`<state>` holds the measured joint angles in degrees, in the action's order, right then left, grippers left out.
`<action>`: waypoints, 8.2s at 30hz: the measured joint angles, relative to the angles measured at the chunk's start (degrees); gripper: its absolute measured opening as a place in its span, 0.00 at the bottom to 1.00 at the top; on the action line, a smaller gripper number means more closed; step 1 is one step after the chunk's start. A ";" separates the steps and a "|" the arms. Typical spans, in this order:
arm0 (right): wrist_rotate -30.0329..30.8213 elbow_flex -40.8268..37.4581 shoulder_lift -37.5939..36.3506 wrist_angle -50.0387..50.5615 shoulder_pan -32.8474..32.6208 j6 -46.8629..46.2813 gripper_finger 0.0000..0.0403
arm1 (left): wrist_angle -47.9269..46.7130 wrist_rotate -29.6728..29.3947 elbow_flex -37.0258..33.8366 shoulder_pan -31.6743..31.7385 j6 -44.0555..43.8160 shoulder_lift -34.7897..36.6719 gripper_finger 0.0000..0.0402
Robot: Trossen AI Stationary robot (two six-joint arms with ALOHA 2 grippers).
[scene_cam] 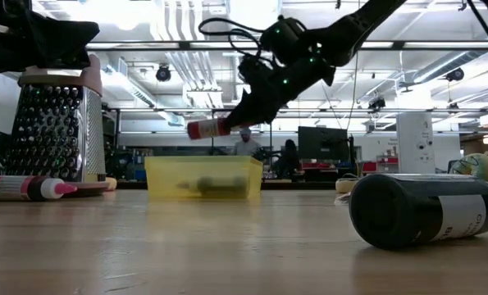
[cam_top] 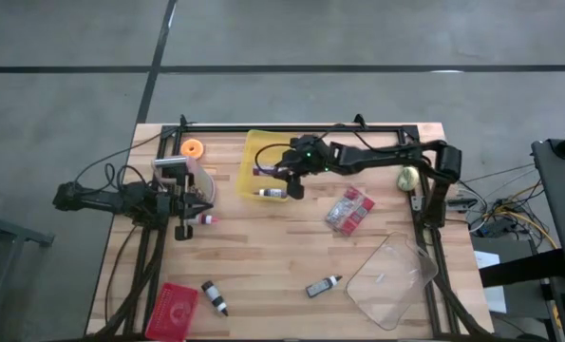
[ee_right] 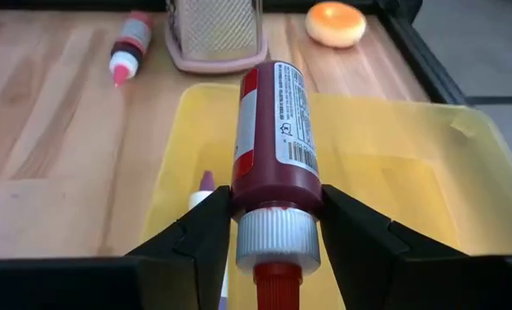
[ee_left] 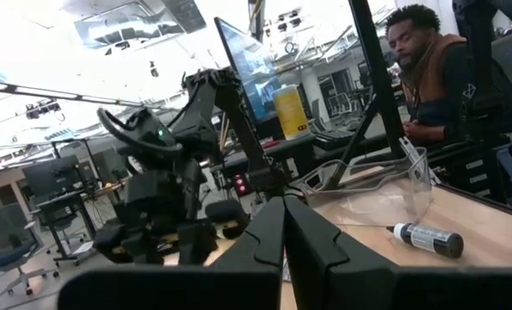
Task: Pick & Place Food Item
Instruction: Put the red food coloring into the yellow bin, then put the right black food coloring into the yellow bin
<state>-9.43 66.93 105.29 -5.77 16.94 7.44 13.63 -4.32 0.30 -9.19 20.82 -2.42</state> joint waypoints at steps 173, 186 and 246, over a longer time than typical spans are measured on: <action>1.56 -25.65 -31.01 -3.17 -20.74 -7.69 0.57 | -1.29 0.00 0.01 0.00 0.01 -1.20 0.03; 6.28 -6.13 -19.46 31.51 -29.45 -30.57 0.57 | -1.28 0.00 0.02 0.01 0.01 -1.55 0.03; 11.90 -3.94 -3.44 38.54 -49.77 -35.14 0.71 | -1.95 0.00 0.02 0.00 0.00 -1.99 0.03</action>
<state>2.47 62.99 101.85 32.77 -32.83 -27.69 11.68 -4.32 0.31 -9.19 20.82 -4.40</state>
